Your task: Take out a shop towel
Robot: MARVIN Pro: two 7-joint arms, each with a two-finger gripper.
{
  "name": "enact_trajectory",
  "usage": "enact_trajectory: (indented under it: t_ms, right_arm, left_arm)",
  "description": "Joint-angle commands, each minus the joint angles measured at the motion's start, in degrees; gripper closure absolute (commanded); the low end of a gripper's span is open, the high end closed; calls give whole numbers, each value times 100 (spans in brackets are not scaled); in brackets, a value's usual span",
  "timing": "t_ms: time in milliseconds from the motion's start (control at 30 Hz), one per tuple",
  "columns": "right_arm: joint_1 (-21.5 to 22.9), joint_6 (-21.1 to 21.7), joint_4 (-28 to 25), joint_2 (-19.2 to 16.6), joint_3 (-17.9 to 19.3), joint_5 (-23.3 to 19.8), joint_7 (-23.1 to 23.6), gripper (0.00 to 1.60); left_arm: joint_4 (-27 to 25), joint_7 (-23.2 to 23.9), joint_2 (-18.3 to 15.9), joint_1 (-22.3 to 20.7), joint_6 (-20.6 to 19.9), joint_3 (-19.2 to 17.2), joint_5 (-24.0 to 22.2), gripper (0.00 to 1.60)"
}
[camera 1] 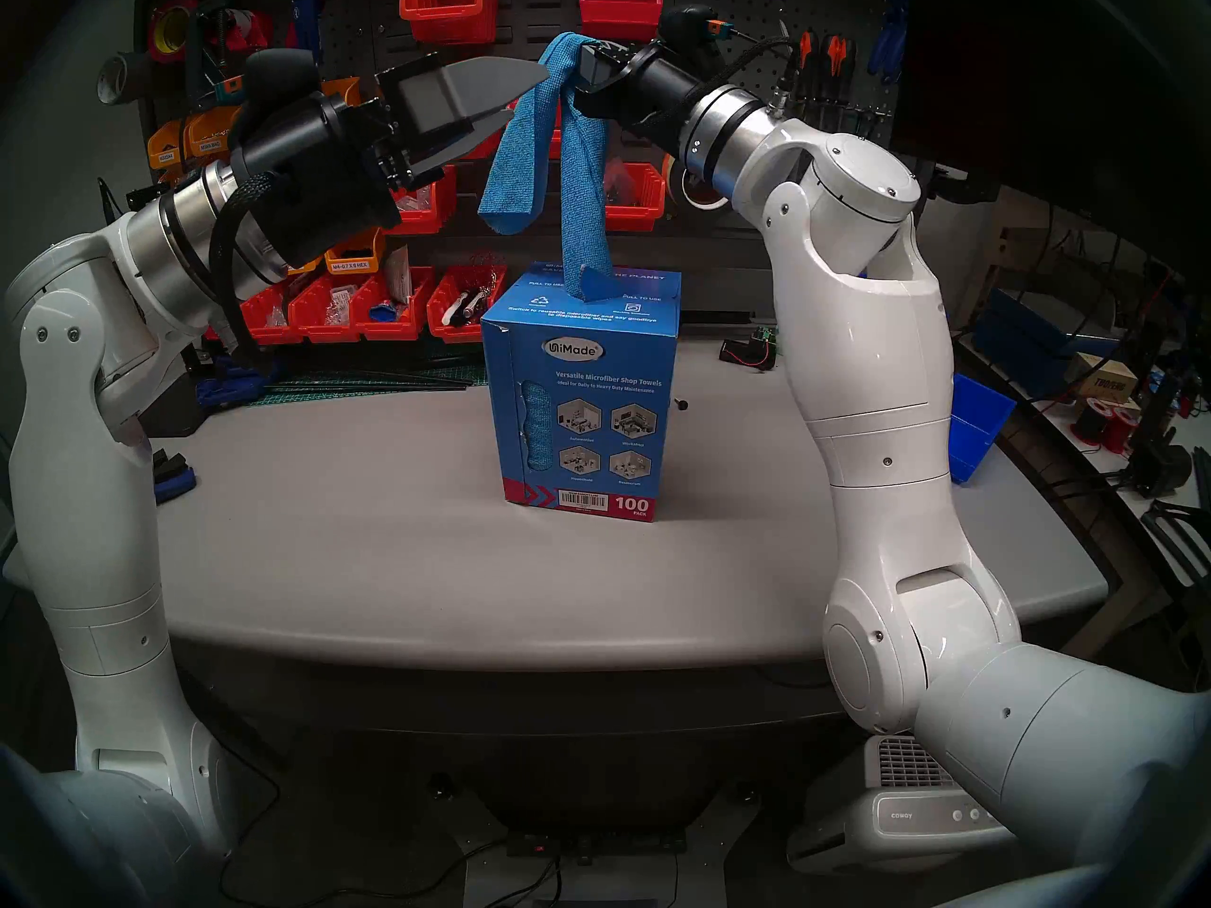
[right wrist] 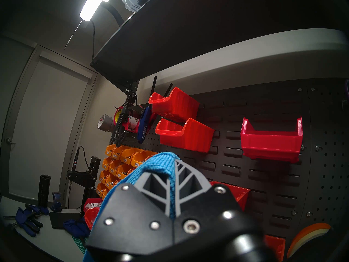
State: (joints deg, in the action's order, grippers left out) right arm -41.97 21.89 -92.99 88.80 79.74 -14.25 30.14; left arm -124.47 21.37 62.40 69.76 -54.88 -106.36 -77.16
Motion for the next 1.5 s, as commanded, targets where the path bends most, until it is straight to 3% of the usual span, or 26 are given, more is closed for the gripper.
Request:
enact_trajectory:
  t_ms: [0,500,1467]
  right_arm:
    - [170,-66,-156,5,16,18,3,160]
    - [170,-66,-156,4,15,17,2,160]
    - [169,-65,-156,7,17,20,3,160]
  left_arm:
    - [168,220,-291,-317,189,92,359,0]
    - [183,487,-274,-374,302,274,615,0]
    - [821,461,-198,-1113,897,1282,1588,0]
